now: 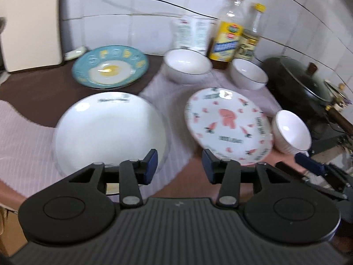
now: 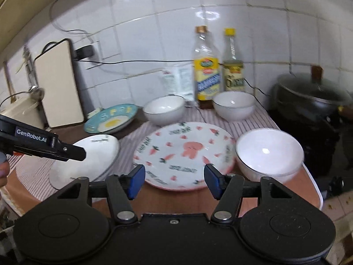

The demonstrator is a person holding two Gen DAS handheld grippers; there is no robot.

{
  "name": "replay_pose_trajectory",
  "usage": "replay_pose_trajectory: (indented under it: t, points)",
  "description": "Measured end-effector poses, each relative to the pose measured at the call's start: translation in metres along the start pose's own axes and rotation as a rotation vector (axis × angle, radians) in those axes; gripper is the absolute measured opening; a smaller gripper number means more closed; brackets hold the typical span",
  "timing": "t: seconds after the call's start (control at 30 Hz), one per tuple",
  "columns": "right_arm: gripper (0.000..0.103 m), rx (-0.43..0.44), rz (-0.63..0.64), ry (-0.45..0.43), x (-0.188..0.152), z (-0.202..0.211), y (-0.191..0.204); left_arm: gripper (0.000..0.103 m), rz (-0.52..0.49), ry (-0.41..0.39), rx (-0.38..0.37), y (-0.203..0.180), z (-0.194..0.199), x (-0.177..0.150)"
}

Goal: Organize plates and bowls
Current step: 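Move both grippers to the pink Lovely Bear plate rim and close them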

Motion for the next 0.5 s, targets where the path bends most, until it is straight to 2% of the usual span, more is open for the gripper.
replay_pose_trajectory:
  t: [0.17,0.3,0.37,0.5]
  points:
    - [0.064,-0.011,-0.119,-0.015,-0.013,-0.014,-0.027,0.048,-0.007,0.002,-0.013,-0.028,-0.028,-0.006]
    - [0.064,-0.042,-0.201,-0.011,-0.029,-0.035,-0.040,0.048,-0.028,-0.001,0.015,-0.041,-0.049,-0.010]
    - [0.064,-0.051,-0.228,-0.014,-0.035,-0.043,-0.044,0.053,-0.032,-0.003,0.033,-0.044,-0.059,-0.011]
    - [0.064,-0.062,-0.277,-0.019,-0.042,-0.061,-0.051,0.056,-0.010,0.032,0.066,-0.043,-0.079,-0.015]
Point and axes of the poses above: each gripper's, at about its wrist camera, not at the fingertips, and z roughly against the way its jaws point, y to its left, x to its top, the point moved 5 cm from there along -z, roughly the way its jaws point, and after that the axes turned 6 degrees about -y, right-handed, at the moved point
